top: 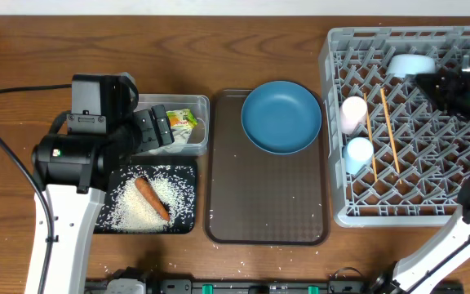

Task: Sort waste into correct bins and load items into the dishwasher rack
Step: 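Carry the light-blue bowl into the rack's back corner and release it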

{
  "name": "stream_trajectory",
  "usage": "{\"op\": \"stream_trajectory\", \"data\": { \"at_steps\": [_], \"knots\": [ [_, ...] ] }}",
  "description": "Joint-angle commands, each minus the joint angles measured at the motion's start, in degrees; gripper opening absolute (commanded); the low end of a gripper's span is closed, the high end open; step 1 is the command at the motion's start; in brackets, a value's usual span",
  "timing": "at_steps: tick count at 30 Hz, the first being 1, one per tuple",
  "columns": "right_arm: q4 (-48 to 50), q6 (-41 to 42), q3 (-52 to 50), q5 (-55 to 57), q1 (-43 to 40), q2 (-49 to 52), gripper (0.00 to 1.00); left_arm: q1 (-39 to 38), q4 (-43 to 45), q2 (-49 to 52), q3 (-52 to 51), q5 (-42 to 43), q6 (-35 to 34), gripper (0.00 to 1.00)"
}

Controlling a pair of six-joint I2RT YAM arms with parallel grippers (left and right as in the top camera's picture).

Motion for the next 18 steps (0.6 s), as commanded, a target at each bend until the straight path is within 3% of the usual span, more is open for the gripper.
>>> {"op": "stream_trajectory", "data": {
  "at_steps": [1,7,12,18],
  "knots": [
    [-0.68,-0.13,-0.22,0.76,-1.57,-1.79,0.36,-0.02,-0.11,-0.04,-0.24,-0.48,0.11,0.92],
    [-3.3,-2.75,-0.22,3.54,-1.79,-7.02,0.39,-0.02,-0.11,-0.04,-0.24,-0.48,0.11,0.92],
    [-9.03,-7.45,-0.22,14.23,-1.27,-14.45,0.4,-0.02,-0.11,-0.04,-0.24,-0.48,0.11,0.92],
    [-8.39,-13.57,-0.22,24.59,2.38,-21.46,0.38,-0.02,-0.11,-0.04,-0.24,-0.48,0.11,0.92]
  ]
}}
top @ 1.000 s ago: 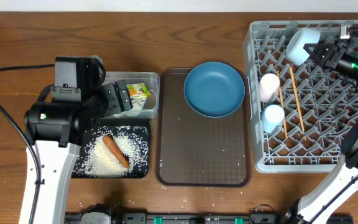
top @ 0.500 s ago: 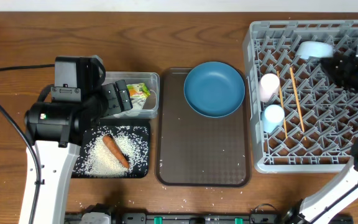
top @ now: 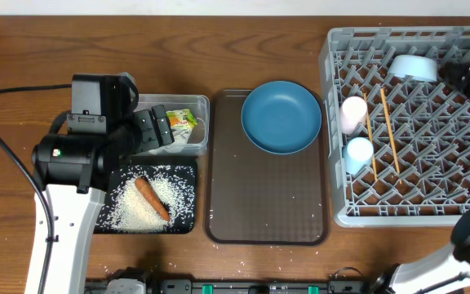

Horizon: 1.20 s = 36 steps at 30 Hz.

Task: Sort waste into correct bins and load items into the dishwasher rack
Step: 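Carry the light-blue bowl into the rack's back corner and release it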

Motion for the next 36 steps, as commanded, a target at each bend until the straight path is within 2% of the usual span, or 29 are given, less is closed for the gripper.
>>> {"op": "stream_trajectory", "data": {
  "at_steps": [1,8,14,18,26,36],
  "knots": [
    [1.46,-5.38,-0.02,11.47,3.85,-2.12,0.38,-0.02,-0.09,-0.04,-0.24,-0.48,0.13,0.92],
    [11.43,-6.69,-0.02,29.4,12.55,1.51,0.46,-0.02,-0.09,-0.04,-0.24,-0.48,0.11,0.91],
    [22.03,-6.51,-0.02,34.64,16.26,6.14,0.52,-0.02,-0.09,-0.04,-0.24,-0.48,0.11,0.92],
    [24.94,-4.79,-0.02,37.05,16.61,8.92,0.58,-0.02,-0.09,-0.04,-0.24,-0.5,0.11,0.92],
    [19.65,-3.37,-0.02,33.16,16.61,11.08,0.54,-0.02,-0.09,-0.04,-0.24,-0.48,0.11,0.92],
    [4.7,-3.37,0.0,25.73,16.59,6.88,0.45,-0.02,-0.09,-0.04,-0.24,-0.48,0.11,0.92]
  ]
}}
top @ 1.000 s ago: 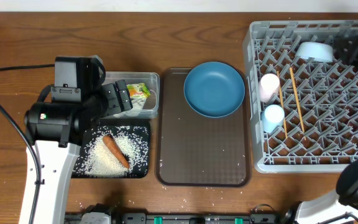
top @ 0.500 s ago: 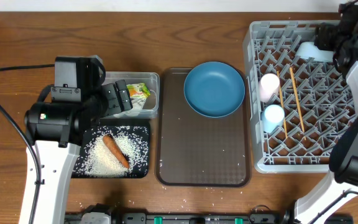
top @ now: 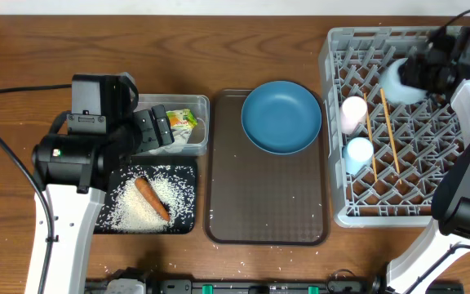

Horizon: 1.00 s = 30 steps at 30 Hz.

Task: Sort waste into correct bins and load items into the dishwasher rack
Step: 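Carry the light-blue bowl into the rack's back corner and release it, then reach the right gripper to the blue plate and grasp its rim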

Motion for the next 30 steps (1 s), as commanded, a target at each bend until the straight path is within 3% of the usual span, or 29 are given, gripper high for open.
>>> {"op": "stream_trajectory", "data": {
  "at_steps": [1,8,15,22,30],
  "knots": [
    [-2.54,0.35,-0.2,-4.96,0.44,-5.38,0.45,-0.02,-0.07,-0.04,-0.24,-0.5,0.11,0.92],
    [-11.5,0.35,-0.2,-6.45,2.25,-17.16,0.46,-0.02,-0.07,-0.04,-0.24,-0.5,0.13,0.92],
    [-22.56,-1.75,-0.2,-6.64,12.24,-25.29,0.5,-0.02,-0.07,-0.04,-0.24,-0.5,0.11,0.92],
    [-25.44,-2.95,-0.26,-4.39,27.96,-22.36,0.54,-0.02,-0.07,-0.04,-0.24,-0.5,0.11,0.92],
    [-25.44,-3.17,-0.24,5.64,42.58,-13.31,0.55,-0.02,-0.07,-0.04,-0.24,-0.5,0.11,0.92]
  ]
}}
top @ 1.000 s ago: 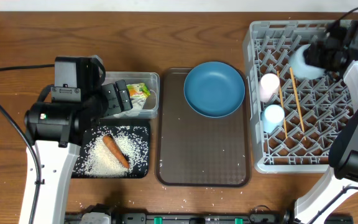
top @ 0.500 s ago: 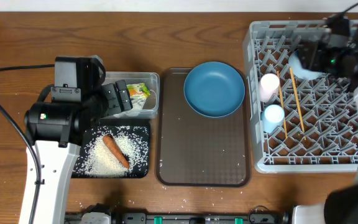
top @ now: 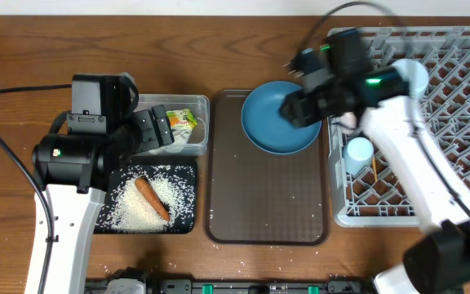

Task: Sort waste into correct bins and load items into the dishwasher rack
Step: 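Reach the right gripper to the blue plate and grasp its rim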

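Note:
A blue plate lies at the far end of the brown tray. My right gripper hangs over the plate's right rim, with its arm reaching across from the grey dishwasher rack; its fingers are too dark to read. In the rack are a pale bowl, a light blue cup, a pink cup mostly hidden under the arm, and chopsticks. My left gripper hovers open over the clear bin, holding nothing.
A black bin near the left front holds spilled rice and a carrot. A green and white wrapper lies in the clear bin. Rice grains are scattered on the tray and on the table's front edge. The left arm's base fills the left side.
My right gripper has moved left from beside the bowl in the rack's far part to above the blue plate's right rim. The left arm, bowl, cups and plate have not moved.
My right gripper was first at the rack's far right beside the pale bowl, then almost out of view at the right edge with the bowl left in the rack. It was at the bowl again afterwards, and now it is over the plate. The left arm stayed still throughout.

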{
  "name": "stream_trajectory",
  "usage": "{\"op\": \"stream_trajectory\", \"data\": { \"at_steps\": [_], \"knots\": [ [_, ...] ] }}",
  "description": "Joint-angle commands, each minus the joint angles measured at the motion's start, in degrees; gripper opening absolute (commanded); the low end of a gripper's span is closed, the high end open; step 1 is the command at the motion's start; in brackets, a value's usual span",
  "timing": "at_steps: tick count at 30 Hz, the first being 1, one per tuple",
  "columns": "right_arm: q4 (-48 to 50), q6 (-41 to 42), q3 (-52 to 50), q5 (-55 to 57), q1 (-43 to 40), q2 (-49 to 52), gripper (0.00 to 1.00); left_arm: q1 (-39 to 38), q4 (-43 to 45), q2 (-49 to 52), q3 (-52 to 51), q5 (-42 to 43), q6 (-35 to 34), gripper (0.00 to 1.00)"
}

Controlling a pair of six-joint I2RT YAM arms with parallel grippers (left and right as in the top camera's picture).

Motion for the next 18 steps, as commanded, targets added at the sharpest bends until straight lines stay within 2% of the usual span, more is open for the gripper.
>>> {"op": "stream_trajectory", "data": {
  "at_steps": [1,6,14,17,18],
  "knots": [
    [-0.26,-1.22,-0.07,6.49,4.52,4.33,0.55,-0.02,-0.02,-0.04,-0.24,-0.5,0.11,0.92],
    [-0.31,-1.2,-0.07,11.06,9.44,11.61,0.55,-0.02,-0.02,-0.04,-0.24,-0.48,0.11,0.92],
    [-1.14,-1.2,-0.09,12.44,13.46,19.52,0.55,-0.02,-0.02,-0.04,-0.24,-0.48,0.11,0.92],
    [-1.31,-1.2,-0.09,12.41,14.05,20.11,0.51,-0.02,-0.02,-0.04,-0.24,-0.48,0.13,0.92],
    [-1.25,-1.2,-0.07,12.41,14.1,20.09,0.46,-0.02,-0.02,-0.04,-0.24,-0.48,0.13,0.92]
  ]
}}
